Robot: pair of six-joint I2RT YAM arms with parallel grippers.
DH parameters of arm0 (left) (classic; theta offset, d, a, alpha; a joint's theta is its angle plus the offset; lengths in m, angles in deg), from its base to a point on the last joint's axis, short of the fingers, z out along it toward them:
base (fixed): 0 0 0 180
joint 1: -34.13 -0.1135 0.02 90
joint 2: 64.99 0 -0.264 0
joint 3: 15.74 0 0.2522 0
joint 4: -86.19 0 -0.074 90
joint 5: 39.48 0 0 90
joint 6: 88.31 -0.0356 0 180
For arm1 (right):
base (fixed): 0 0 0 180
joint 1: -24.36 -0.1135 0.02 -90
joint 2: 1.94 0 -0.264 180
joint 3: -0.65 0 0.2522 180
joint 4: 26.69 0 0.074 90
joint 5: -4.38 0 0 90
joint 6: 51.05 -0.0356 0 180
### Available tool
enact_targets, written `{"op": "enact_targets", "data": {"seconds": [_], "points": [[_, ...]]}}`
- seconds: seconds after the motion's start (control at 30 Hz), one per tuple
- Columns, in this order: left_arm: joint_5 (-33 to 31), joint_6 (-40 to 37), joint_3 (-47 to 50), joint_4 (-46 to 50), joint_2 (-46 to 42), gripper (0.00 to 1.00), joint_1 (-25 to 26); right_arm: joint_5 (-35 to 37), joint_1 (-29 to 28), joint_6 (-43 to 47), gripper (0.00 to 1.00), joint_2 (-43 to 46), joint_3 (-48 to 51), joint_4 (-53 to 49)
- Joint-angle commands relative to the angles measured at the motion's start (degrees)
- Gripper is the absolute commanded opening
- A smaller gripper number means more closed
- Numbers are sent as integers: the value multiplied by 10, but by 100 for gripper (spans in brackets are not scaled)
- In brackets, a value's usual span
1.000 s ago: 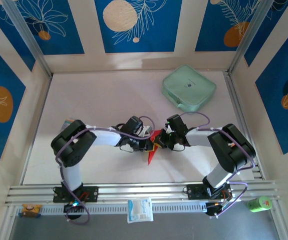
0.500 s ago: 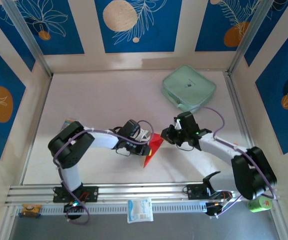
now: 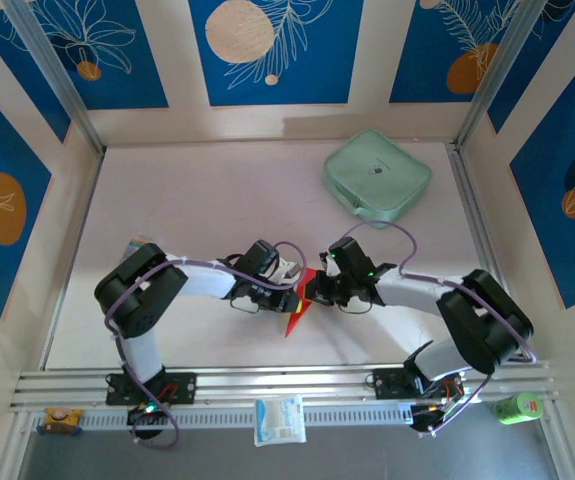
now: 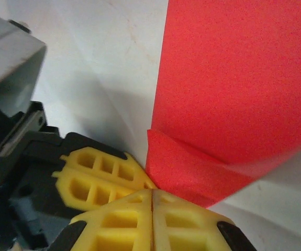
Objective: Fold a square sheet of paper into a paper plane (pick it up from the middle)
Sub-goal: Perform the fifth fold on the wing at the bottom-center of the table.
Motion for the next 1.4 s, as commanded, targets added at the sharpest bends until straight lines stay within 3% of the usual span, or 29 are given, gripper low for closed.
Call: {"op": "enact_targets", "data": {"seconds": [0.0, 0.47, 1.37], "points": [[-13, 4, 27, 84, 8, 0, 3, 13, -1, 13, 8, -26, -17, 11], [-28, -13, 20, 121, 35, 0, 3, -2, 83, 22, 8, -70, -9, 35], [-29, -22, 6, 140, 47, 0, 3, 54, 194, 25, 8, -98, -61, -2]]}}
